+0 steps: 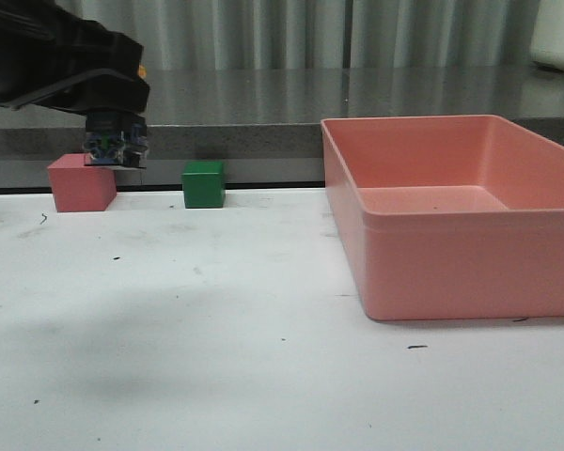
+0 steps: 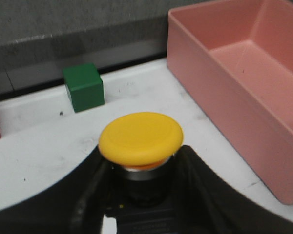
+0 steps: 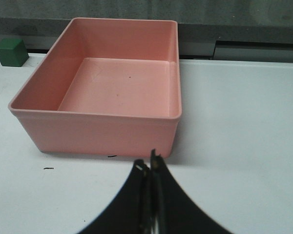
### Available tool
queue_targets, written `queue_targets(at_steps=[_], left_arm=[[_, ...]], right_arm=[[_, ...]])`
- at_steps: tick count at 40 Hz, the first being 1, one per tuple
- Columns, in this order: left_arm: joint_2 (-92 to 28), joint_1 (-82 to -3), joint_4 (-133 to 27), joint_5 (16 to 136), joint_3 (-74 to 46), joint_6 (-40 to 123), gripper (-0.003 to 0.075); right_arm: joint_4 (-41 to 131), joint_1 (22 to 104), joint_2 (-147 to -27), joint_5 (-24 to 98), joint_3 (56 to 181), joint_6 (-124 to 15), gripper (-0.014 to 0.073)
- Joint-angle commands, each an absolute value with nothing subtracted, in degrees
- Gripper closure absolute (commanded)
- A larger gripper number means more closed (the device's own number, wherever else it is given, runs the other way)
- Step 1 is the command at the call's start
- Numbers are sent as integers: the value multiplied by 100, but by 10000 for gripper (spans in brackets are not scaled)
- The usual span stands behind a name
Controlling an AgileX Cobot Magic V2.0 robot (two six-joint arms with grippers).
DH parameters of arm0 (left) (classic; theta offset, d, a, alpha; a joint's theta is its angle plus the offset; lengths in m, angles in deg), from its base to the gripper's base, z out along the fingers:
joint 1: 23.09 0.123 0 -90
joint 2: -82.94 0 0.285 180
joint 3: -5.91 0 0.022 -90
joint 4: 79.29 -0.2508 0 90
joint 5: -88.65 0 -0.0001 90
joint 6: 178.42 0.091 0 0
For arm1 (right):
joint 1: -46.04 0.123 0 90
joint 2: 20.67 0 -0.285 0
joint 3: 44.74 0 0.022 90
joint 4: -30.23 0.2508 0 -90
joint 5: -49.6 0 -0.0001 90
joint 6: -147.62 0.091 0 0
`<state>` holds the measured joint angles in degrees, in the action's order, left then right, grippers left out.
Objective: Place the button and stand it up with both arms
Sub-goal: 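Lift the button with the left gripper and rotate it cap up, then lower the button upright onto the table with the left gripper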
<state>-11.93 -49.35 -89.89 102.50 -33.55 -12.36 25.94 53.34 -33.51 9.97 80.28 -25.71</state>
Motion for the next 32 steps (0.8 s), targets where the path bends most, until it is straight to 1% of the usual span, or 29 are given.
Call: queue_targets(at_steps=[1, 4, 11, 15, 18, 22, 27, 32], left_arm=[[-1463, -4712, -8981, 11844, -3713, -1267, 603], [-1399, -4468, -8981, 12254, -3972, -1267, 603], [-1056, -4019, -8981, 12369, -4131, -1267, 603], [-798, -3913, -8981, 12587, -4131, -1267, 603], [-558, -3900, -8981, 12965, -4131, -1216, 603], [-88, -3900, -8981, 13789, -4131, -890, 603], [564, -3900, -8981, 14915, -4131, -855, 603], [1055, -3900, -8981, 15686, -4131, -855, 603]], right_arm=[[2525, 5298, -3417, 1408, 8154, -2616, 655], [2525, 5298, -3417, 1408, 8154, -2616, 655], [2525, 5298, -3417, 1408, 8154, -2616, 655], [2525, 5298, -3417, 1408, 8154, -2616, 655], [2525, 5298, -3417, 1408, 8154, -2616, 655], [2525, 5298, -3417, 1408, 8154, -2616, 655], [2525, 5298, -3417, 1408, 8154, -2616, 655], [2525, 5298, -3417, 1408, 8154, -2616, 655]])
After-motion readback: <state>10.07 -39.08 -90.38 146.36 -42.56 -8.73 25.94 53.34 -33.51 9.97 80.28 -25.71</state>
